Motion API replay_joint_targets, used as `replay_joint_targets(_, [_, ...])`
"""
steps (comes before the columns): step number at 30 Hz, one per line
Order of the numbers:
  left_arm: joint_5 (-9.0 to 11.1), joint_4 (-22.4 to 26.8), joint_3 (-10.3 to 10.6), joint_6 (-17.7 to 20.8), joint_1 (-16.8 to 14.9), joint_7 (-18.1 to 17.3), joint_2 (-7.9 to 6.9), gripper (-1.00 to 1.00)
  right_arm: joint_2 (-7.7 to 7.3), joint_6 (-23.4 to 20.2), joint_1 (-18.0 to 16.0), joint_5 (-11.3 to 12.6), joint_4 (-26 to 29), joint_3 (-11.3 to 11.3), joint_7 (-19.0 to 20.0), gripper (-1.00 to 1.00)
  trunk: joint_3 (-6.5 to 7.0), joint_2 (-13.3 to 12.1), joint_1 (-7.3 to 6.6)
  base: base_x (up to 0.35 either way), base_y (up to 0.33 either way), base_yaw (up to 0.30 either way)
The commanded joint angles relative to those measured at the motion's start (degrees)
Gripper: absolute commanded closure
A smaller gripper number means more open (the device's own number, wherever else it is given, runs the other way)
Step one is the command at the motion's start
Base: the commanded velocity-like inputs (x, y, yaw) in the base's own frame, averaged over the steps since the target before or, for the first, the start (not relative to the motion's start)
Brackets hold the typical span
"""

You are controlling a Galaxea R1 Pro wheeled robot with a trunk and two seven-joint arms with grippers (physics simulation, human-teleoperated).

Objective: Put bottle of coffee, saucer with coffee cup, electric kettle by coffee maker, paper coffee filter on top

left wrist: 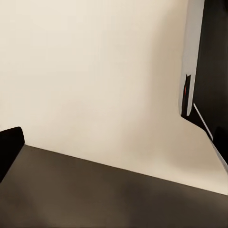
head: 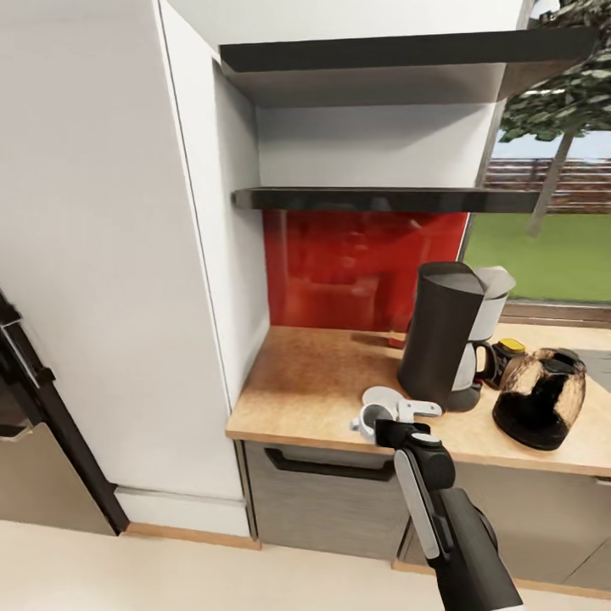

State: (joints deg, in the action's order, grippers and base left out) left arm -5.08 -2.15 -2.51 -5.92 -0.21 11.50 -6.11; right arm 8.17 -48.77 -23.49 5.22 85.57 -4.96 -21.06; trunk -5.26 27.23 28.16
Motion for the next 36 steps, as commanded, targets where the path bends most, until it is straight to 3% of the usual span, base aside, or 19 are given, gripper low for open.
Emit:
replay_joint_targets(1, [-0.57,-0.13,-0.25,-0.32,-0.05,0.24,-0.02,-1.00,0.00,-0.17,-0.06,0.47,0.04,-0.07,-0.55,1.00,-0.10,0.10,0.04,0.090,0.000,-0.012])
replay_joint_targets(7, [-0.78,-0.09,-0.09,-0.14,-0.05,0.26,-0.12,-1.00,0.08,-0.33,-0.08,0.09,0.03,0.03,-2.82,1.00,-0.10,0.10,0.04,0.088,0.000,-0.003])
replay_joint_targets(12, [-0.88,-0.05,-0.04,-0.01,-0.05,0.24,-0.13,-1.00,0.28,-0.27,-0.53,0.36,0.24,-0.05,-12.20,1.00,-0.10,0.10,0.04,0.073,0.000,0.000])
replay_joint_targets(14, [-0.93,-0.05,-0.02,-0.09,-0.05,0.22,-0.03,-1.00,0.32,-0.22,-0.62,0.44,0.24,-0.08,-13.37,1.00,-0.10,0.10,0.04,0.018,0.000,0.000])
replay_joint_targets(21, [-0.97,-0.07,-0.07,0.06,-0.05,0.20,0.12,-1.00,0.44,-0.19,-0.68,0.43,0.12,-0.21,-14.35,1.00,-0.10,0.10,0.04,0.027,0.000,0.000])
replay_joint_targets(36, [-0.80,-0.13,-0.13,0.12,-0.05,0.28,0.15,-1.00,0.29,-0.29,-0.66,-0.01,0.03,0.06,-14.45,1.00,-0.10,0.10,0.04,0.209,0.000,0.000])
